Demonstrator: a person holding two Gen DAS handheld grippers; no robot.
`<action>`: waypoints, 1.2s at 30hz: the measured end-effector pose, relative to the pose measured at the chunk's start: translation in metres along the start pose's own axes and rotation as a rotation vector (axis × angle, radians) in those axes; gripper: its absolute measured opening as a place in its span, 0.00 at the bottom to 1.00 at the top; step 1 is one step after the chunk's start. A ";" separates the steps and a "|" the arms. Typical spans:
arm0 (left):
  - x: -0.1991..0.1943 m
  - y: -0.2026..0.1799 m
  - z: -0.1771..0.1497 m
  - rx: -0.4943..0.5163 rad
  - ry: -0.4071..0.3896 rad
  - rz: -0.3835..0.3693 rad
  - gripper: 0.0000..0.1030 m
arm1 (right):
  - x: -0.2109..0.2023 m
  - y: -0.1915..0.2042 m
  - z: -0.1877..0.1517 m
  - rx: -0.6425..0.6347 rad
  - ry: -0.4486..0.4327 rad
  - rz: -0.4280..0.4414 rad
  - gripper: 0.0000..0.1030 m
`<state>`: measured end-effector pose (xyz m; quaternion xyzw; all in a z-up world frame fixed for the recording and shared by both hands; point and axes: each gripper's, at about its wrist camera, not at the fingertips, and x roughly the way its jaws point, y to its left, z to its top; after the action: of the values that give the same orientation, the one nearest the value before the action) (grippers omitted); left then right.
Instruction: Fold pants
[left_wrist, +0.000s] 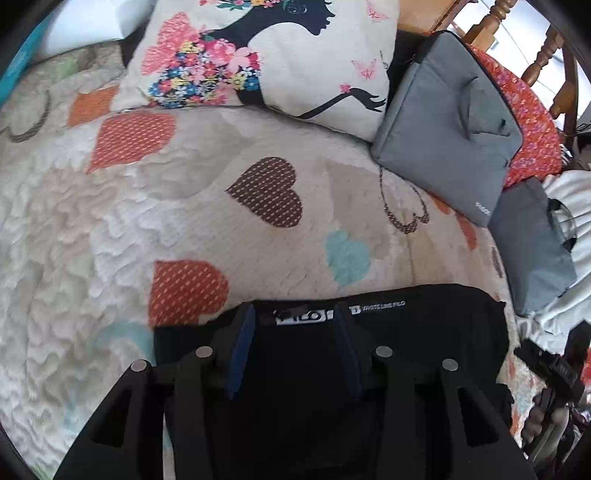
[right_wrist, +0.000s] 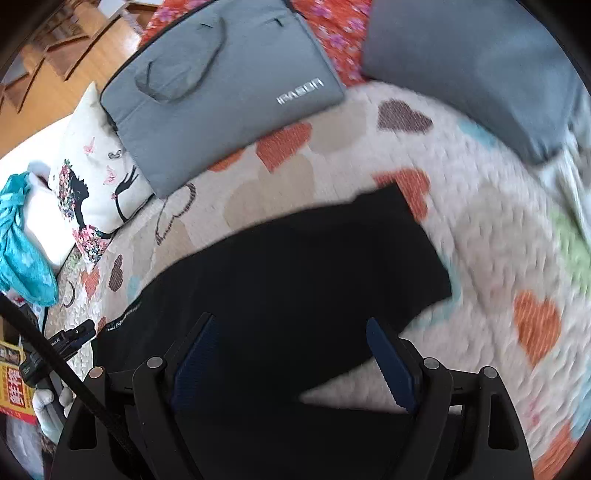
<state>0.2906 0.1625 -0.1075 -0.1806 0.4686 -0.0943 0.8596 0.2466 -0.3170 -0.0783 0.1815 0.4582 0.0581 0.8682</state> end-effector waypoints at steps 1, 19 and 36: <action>0.002 0.001 0.002 -0.001 0.002 -0.003 0.45 | 0.002 0.003 0.010 -0.034 0.007 -0.009 0.84; 0.049 0.007 0.023 0.142 0.120 -0.063 0.69 | 0.125 0.019 0.087 -0.434 0.305 0.056 0.86; 0.044 -0.056 0.000 0.443 0.119 0.141 0.13 | 0.093 0.063 0.039 -0.595 0.281 0.031 0.06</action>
<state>0.3146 0.0961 -0.1191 0.0515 0.4978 -0.1448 0.8536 0.3362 -0.2437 -0.1066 -0.0830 0.5337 0.2269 0.8104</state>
